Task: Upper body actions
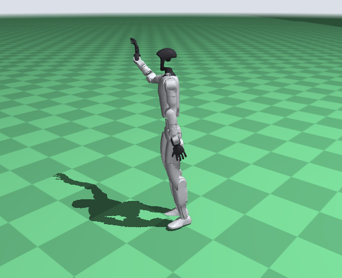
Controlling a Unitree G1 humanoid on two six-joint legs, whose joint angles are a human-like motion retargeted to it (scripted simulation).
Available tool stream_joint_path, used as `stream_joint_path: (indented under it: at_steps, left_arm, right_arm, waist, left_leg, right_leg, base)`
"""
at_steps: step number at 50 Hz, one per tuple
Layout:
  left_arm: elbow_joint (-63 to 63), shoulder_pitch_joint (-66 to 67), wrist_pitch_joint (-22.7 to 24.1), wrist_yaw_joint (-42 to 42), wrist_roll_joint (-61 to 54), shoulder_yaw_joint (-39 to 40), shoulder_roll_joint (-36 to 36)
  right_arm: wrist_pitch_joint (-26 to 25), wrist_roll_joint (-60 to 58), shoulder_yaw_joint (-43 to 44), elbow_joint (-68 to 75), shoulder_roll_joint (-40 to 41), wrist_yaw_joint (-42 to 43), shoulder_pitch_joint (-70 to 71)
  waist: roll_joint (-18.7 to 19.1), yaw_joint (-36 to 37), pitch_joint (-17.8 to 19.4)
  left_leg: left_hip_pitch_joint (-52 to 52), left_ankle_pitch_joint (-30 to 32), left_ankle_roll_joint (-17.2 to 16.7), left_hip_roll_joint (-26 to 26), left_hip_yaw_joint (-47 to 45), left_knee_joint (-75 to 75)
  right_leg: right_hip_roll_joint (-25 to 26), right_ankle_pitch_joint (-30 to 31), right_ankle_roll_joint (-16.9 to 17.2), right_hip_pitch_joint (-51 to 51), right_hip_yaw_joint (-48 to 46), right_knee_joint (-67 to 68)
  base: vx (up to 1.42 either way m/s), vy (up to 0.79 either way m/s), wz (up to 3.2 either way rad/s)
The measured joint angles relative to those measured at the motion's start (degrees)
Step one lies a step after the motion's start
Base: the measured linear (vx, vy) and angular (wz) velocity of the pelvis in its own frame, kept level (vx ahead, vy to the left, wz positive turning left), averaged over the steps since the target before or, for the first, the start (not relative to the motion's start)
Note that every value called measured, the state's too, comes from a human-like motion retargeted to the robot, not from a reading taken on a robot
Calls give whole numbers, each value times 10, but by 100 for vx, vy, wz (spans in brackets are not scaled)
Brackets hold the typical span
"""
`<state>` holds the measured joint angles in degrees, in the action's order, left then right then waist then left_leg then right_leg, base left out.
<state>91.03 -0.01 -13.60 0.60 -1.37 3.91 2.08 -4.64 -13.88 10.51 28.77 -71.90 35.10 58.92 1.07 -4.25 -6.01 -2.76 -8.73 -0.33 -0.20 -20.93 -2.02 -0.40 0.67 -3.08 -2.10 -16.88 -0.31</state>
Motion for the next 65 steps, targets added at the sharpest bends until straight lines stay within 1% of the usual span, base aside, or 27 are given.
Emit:
stream_joint_path:
  at_steps: [2, 5, 8, 10, 12, 13, 15, 20, 22, 25, 27, 28, 30, 32, 35, 40, 44, 46, 49, 50, 52, 55, 58, 60, 61, 63, 65]
  left_arm:
    - [2, -2, -1, 3, -4, 5, 3]
    - [6, -6, -4, 7, -8, 8, 9]
    - [7, -9, -7, 9, -12, 5, 14]
    - [7, -10, -9, 9, -13, 4, 19]
    - [5, -10, -10, 7, -12, 4, 25]
    - [4, -10, -10, 6, -13, 2, 27]
    - [1, -10, -9, 5, -13, -2, 32]
    - [-7, -9, -9, 1, -19, -10, 37]
    - [-10, -9, -7, 0, -22, -13, 38]
    - [-11, -13, -6, 1, -21, -19, 41]
    - [-12, -18, -6, 2, -18, -22, 43]
    - [-13, -20, -5, 3, -17, -23, 42]
    - [-15, -23, -5, 5, -12, -24, 34]
    - [-21, -26, -2, 6, -6, -24, 22]
    - [-27, -28, 2, 6, 1, -23, 8]
    - [-26, -26, 3, 5, -1, -21, 13]
    - [-17, -14, 4, 7, -12, -16, 18]
    - [-10, -8, 3, 10, -14, -10, 19]
    - [3, -1, 0, 21, -14, 0, 19]
    - [7, 2, 0, 27, -14, 3, 19]
    - [11, 8, -1, 43, -9, 10, 20]
    - [13, 17, -5, 64, -3, 18, 21]
    - [13, 19, -7, 67, 2, 14, 21]
    - [11, 18, -5, 63, 6, 8, 20]
    - [10, 17, -2, 62, 7, 4, 19]
    - [6, 15, 2, 58, 9, -3, 14]
    - [4, 12, 4, 56, 11, -12, 8]
  right_arm:
    - [-9, 26, 59, 86, 7, -90, -15]
    - [-88, 93, 132, 160, 26, -173, -30]
    - [-119, 227, 181, 129, 73, -189, -36]
    - [-87, 335, 187, 77, 108, -132, -35]
    - [-11, 400, 161, -2, 138, -40, -37]
    - [19, 395, 143, -41, 144, -1, -37]
    - [47, 345, 102, -125, 137, 54, -45]
    - [59, 115, -42, -298, 45, 91, -39]
    - [35, -3, -111, -355, -6, 112, -11]
    - [-59, -171, -225, -436, -79, 158, 65]
    - [-112, -239, -291, -466, -110, 233, 123]
    - [-115, -264, -314, -470, -111, 281, 144]
    - [-79, -281, -351, -445, -103, 350, 172]
    - [-39, -242, -352, -381, -82, 326, 171]
    - [-31, -151, -279, -274, -39, 235, 116]
    - [-57, -16, -33, -154, 77, 62, -59]
    - [-75, 209, 117, -178, 183, -170, -190]
    - [-44, 300, 168, -208, 245, -247, -255]
    - [50, 349, 203, -233, 332, -265, -362]
    - [82, 339, 205, -235, 362, -257, -399]
    - [112, 248, 188, -222, 423, -245, -464]
    - [109, 23, 143, -152, 517, -272, -539]
    - [41, -212, 94, -26, 597, -375, -595]
    - [-37, -342, 68, 77, 640, -453, -622]
    - [-54, -387, 55, 129, 652, -479, -634]
    - [-74, -456, 31, 239, 670, -489, -651]
    - [-93, -506, 1, 340, 677, -448, -663]
  waist:
    - [-2, 1, 1]
    - [-3, 2, 2]
    - [0, 1, 0]
    - [3, 1, -2]
    - [4, 2, -2]
    - [4, 3, -2]
    - [3, 5, -1]
    - [2, 14, 2]
    - [0, 16, 5]
    - [-5, 18, 11]
    - [-9, 18, 14]
    - [-9, 18, 15]
    - [-6, 18, 15]
    - [2, 18, 15]
    - [9, 15, 14]
    - [-1, 20, 17]
    - [-7, 19, 20]
    - [-6, 15, 25]
    - [-1, 10, 34]
    - [1, 10, 37]
    - [6, 7, 40]
    - [10, -3, 42]
    - [10, -7, 49]
    - [10, -8, 52]
    - [10, -7, 54]
    - [12, -3, 54]
    - [17, 10, 55]
  left_leg:
    - [-1, 0, -1, 1, 1, -1]
    - [0, 0, -1, 2, 2, -2]
    - [0, -1, 0, 3, 1, 0]
    - [1, -1, -1, 4, -2, 1]
    - [3, -1, -1, 5, -7, 2]
    - [5, -1, -2, 5, -9, 3]
    - [9, -1, -2, 3, -13, 5]
    - [21, -3, -3, 1, -27, 9]
    - [27, -3, -3, 0, -31, 10]
    - [34, -4, -4, -1, -34, 11]
    - [36, -4, -4, -1, -34, 12]
    - [36, -4, -3, -1, -33, 12]
    - [36, -3, -3, 0, -30, 12]
    - [33, -2, -2, -1, -26, 11]
    - [26, 0, 0, -2, -16, 9]
    - [21, 2, 2, -4, -9, 7]
    - [22, 2, 2, -5, -10, 6]
    - [23, 1, 2, -4, -12, 6]
    - [27, 1, 1, -1, -18, 6]
    - [28, 0, 1, 1, -22, 6]
    - [29, 0, 0, 4, -28, 7]
    - [30, -1, -1, 8, -34, 7]
    - [36, 0, -1, 9, -35, 8]
    - [39, 0, -1, 9, -34, 8]
    - [40, 1, -1, 8, -33, 8]
    - [42, 2, 3, 5, -33, 11]
    - [43, 3, 9, 1, -40, 16]
  right_leg:
    - [1, 0, 0, 0, 0, 0]
    - [2, -1, 1, 2, -1, 0]
    - [5, -1, 0, 0, -1, -1]
    - [7, -1, -1, -1, 2, 0]
    - [8, 0, -2, -3, 7, 0]
    - [8, 0, -2, -3, 10, 1]
    - [7, 1, -4, -3, 14, 1]
    - [7, 3, -6, -1, 27, 3]
    - [7, 4, -7, 1, 31, 4]
    - [7, 4, -8, 6, 34, 4]
    - [7, 3, -8, 8, 33, 5]
    - [7, 3, -7, 9, 33, 5]
    - [7, 2, -7, 10, 30, 5]
    - [6, 2, -6, 11, 25, 5]
    - [4, 0, -4, 11, 16, 3]
    - [1, 0, -3, 14, 10, 2]
    - [1, 1, -3, 14, 11, 1]
    - [2, 2, -4, 15, 13, 0]
    - [5, 4, -4, 15, 20, 1]
    - [7, 5, -4, 15, 23, 1]
    - [10, 6, -5, 13, 30, 1]
    - [14, 9, -5, 11, 35, 0]
    - [14, 9, -5, 16, 37, 1]
    - [14, 9, -6, 19, 36, 1]
    - [13, 9, -6, 20, 35, 1]
    - [15, 8, -6, 23, 35, 0]
    - [19, 8, -7, 24, 41, 1]
  base:
    - [0, 0, 0]
    - [0, 0, 0]
    - [0, 0, 0]
    - [0, 0, 0]
    - [5, -1, -21]
    - [6, -3, -20]
    - [8, -3, -19]
    - [9, -4, -23]
    - [3, -2, -10]
    - [3, -6, -10]
    - [0, 0, 0]
    - [0, 0, 0]
    - [0, 0, 0]
    - [-3, 4, 21]
    - [-4, 4, 27]
    - [-5, 6, 12]
    - [0, 9, -3]
    - [-2, 14, -11]
    - [-1, 15, -22]
    - [-1, 13, -31]
    - [-1, 11, -29]
    - [1, 4, -13]
    - [0, 0, 0]
    - [0, 0, 0]
    - [0, 0, 0]
    - [0, 0, 0]
    - [3, 2, -28]
